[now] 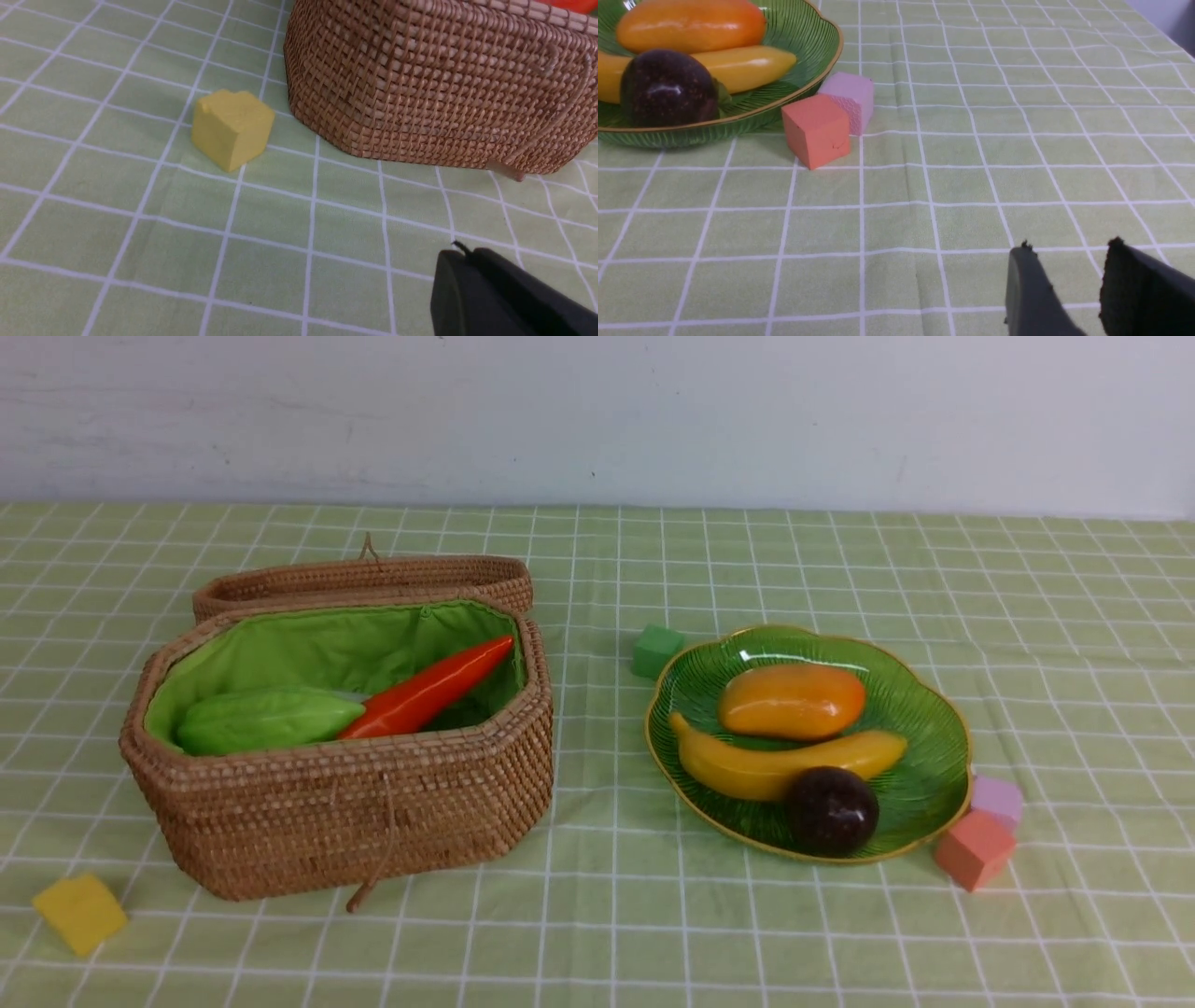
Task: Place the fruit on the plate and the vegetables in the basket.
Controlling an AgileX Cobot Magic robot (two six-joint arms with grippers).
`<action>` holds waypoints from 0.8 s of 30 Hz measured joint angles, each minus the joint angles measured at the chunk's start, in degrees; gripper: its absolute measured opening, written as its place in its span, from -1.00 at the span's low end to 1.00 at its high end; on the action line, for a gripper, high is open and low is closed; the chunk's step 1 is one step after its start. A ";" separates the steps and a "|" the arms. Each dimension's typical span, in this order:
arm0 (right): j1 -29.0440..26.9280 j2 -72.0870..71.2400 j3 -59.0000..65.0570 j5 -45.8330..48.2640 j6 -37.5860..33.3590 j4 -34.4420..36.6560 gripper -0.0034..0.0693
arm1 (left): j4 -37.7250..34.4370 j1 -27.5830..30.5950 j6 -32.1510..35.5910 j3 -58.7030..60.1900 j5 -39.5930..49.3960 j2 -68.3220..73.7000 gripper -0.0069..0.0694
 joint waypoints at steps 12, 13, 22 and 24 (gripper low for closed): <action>0.00 0.00 0.00 0.00 0.00 0.00 -0.24 | 0.22 0.00 0.00 0.00 0.00 0.00 -0.79; 0.00 0.00 0.00 0.00 0.00 0.00 -0.24 | 0.22 0.00 0.00 0.00 0.00 0.00 -0.79; 0.00 0.00 0.00 0.00 0.00 0.00 -0.24 | 0.22 0.00 0.00 0.00 0.00 0.00 -0.79; 0.00 0.00 0.00 0.00 0.00 0.00 -0.24 | 0.22 0.00 0.00 0.00 0.00 0.00 -0.79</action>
